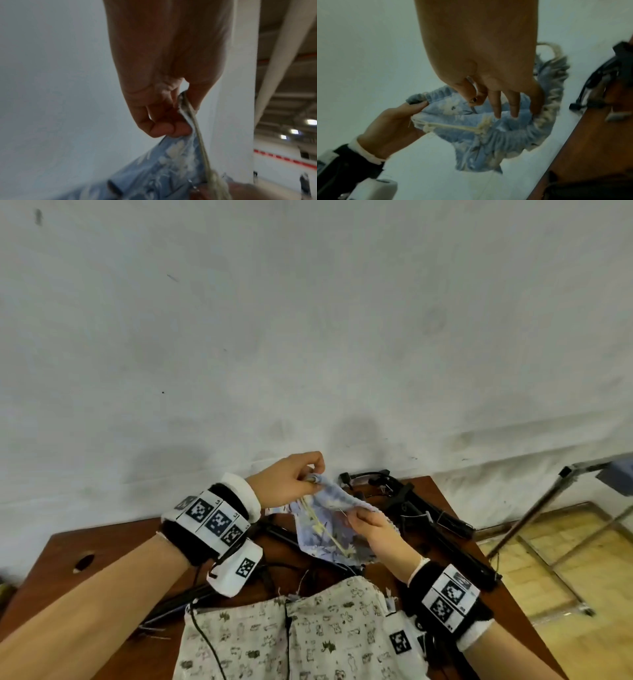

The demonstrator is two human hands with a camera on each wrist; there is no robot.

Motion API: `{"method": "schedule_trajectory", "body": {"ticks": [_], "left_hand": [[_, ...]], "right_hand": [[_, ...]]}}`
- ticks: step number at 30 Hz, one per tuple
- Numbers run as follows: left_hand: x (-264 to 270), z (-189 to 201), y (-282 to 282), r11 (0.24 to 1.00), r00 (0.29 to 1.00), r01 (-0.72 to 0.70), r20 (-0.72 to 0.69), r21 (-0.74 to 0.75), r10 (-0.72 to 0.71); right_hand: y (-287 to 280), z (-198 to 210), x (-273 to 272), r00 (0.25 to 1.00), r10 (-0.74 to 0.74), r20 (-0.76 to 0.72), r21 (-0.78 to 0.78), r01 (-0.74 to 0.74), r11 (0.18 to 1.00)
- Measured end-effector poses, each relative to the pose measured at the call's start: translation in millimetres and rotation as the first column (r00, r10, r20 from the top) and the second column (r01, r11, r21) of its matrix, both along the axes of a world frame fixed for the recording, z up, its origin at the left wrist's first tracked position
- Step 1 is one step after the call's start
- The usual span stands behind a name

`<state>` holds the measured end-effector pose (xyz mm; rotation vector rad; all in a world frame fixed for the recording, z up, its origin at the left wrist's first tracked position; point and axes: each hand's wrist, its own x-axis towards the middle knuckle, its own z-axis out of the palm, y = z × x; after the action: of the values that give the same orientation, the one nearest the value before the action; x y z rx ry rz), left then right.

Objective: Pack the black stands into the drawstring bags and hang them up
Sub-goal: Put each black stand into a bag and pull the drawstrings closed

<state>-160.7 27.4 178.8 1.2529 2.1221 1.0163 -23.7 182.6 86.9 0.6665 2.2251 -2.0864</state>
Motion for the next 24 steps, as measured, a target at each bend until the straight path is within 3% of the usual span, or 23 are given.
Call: {"method": "schedule_trajectory", "body": {"ticks": [3,5,10,12,14,17,20,24], "left_hand": [[5.6,1.0,-13.1,0.997,0.992,-0.042,-0.118,-0.063,0.034],[15.2,1.2,-18.1,0.993,0.993,-0.029,-0.121,-0.112,0.016],[33.5,-9.8,-20.5,0.990,0.994,0.001,-0.108,-0.138,-0.016],[38.7,-10.9,-18.8,0.987,0.998,0.037,-0.053,-0.154,-0.045],[44.5,-11.3,-14.3,0.959,0.995,0.070,-0.047,-0.273,-0.085],[52.5,-17.4,-5.8,0.872,0.971,0.039,-0.187,-0.488,-0.148],[66.1,-24.5,4.6,0.791,0.923,0.047,-0.276,-0.610,-0.267],[69.2,-42.0,12.1,0.736,0.937,0.127,-0.163,-0.665,-0.309]], "right_hand": [[18.0,6.4,19.3,0.996,0.059,0.064,0.258,-0.073,0.963],[27.3,11.0,26.8,0.987,0.109,0.122,0.389,-0.148,0.909],[31.7,24.9,40.9,0.912,0.141,0.386,0.662,-0.380,0.646],[34.6,29.1,46.5,0.892,0.142,0.430,0.709,-0.430,0.559],[40.2,32.6,51.4,0.877,0.136,0.460,0.718,-0.458,0.524],[44.3,33.9,59.1,0.886,0.079,0.456,0.758,-0.433,0.488],[40.2,24.3,63.8,0.891,0.017,0.454,0.820,-0.425,0.384],[36.5,7.0,67.3,0.928,0.000,0.372,0.872,-0.349,0.345]]}}
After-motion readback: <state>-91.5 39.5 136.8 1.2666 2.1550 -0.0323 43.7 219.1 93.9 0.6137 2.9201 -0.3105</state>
